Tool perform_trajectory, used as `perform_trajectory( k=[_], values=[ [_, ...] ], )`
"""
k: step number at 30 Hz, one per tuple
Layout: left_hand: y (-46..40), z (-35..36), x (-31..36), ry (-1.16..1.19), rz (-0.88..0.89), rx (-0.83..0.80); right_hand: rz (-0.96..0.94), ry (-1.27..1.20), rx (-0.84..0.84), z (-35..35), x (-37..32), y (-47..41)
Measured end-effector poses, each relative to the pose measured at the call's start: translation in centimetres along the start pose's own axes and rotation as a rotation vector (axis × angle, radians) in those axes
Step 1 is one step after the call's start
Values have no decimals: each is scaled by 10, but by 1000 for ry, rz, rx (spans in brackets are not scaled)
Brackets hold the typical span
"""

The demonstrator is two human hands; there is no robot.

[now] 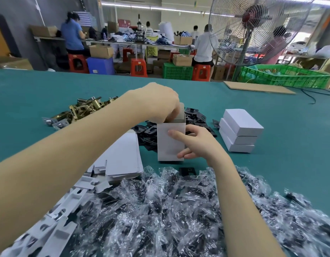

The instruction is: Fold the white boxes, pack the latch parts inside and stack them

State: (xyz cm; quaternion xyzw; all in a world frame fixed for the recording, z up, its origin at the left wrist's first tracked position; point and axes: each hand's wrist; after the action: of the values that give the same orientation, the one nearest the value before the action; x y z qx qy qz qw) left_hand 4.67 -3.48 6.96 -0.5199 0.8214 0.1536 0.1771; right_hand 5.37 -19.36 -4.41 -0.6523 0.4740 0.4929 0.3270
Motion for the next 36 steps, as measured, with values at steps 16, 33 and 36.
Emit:
perform_trajectory(
  k=[16, 33, 36],
  values=[
    [17, 63, 18, 1321, -467, 820, 8, -62, 4, -5, 0, 5],
    [24, 103, 96, 2615, -535, 327, -128, 9, 170, -9, -15, 3],
    [24, 105, 101, 2568, -497, 322, -105, 43, 153, -9, -11, 1]
  ],
)
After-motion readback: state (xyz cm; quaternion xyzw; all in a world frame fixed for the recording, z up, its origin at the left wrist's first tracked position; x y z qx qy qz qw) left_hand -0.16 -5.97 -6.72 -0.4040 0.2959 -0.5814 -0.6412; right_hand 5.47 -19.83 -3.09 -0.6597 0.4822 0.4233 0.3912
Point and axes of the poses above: each hand's wrist, its own y-axis away from the middle knuckle, its own z-axis out of the palm, x = y × z, and after that the axes turned 2 degrees about -x, right-handed
